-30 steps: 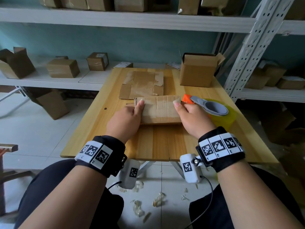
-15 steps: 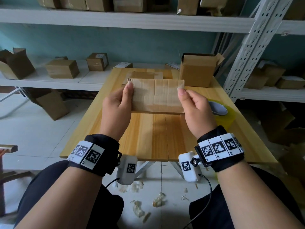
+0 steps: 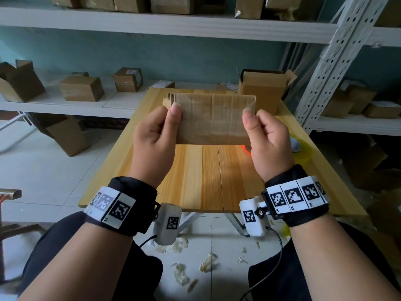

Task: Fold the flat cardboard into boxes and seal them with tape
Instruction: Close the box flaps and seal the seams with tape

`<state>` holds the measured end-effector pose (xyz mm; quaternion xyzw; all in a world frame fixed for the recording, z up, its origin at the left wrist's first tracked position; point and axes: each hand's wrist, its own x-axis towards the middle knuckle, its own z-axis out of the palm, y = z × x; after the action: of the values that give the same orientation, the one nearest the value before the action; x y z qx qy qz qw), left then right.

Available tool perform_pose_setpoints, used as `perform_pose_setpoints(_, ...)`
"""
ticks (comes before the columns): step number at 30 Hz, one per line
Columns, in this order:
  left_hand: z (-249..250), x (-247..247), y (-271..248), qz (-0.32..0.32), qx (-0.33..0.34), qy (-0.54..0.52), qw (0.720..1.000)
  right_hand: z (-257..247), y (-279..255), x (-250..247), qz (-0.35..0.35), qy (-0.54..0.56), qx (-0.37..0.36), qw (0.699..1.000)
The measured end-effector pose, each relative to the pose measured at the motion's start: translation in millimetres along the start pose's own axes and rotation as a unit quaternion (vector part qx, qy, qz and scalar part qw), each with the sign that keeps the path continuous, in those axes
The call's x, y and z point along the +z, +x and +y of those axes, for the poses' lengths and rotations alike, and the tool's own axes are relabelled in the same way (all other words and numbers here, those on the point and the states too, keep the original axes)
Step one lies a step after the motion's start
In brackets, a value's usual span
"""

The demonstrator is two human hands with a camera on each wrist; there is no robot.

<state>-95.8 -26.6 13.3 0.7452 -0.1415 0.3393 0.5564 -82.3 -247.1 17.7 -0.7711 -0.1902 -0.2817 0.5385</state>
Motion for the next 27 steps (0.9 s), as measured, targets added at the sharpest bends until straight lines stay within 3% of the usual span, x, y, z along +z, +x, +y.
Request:
perform_pose_setpoints(3,0.4,0.9,0.8,0.029,-0.032,-0.031,0.999,-5.1,-0.3,-0.5,0.019,0.047,0.035,0.998)
perform_pose_setpoints(8,-6.0,0.5,4.9,-0.003,-0.062,-0.059,0.996,-3.2,1.2,-0.3,0.002,0.039,0.031,0.999)
perform_pose_setpoints(11,-3.1,0.7,4.3,-0.007,-0.045,-0.05,0.998,-2.7,1.6,1.3,0.004,0.018,0.011,1.0)
perform_pose_setpoints(17,5.3,1.7,-0.1,0.044,-0.03,-0.092,0.994,-11.3,1.1,0.0,0.049,-0.012,-0.07,0.996)
perform_pose_setpoints(27,-3.2,9.9,0.3,0.033,-0.057,-0.054,0.996,-8.8,0.6,1.3,0.071,-0.044,-0.072,0.994)
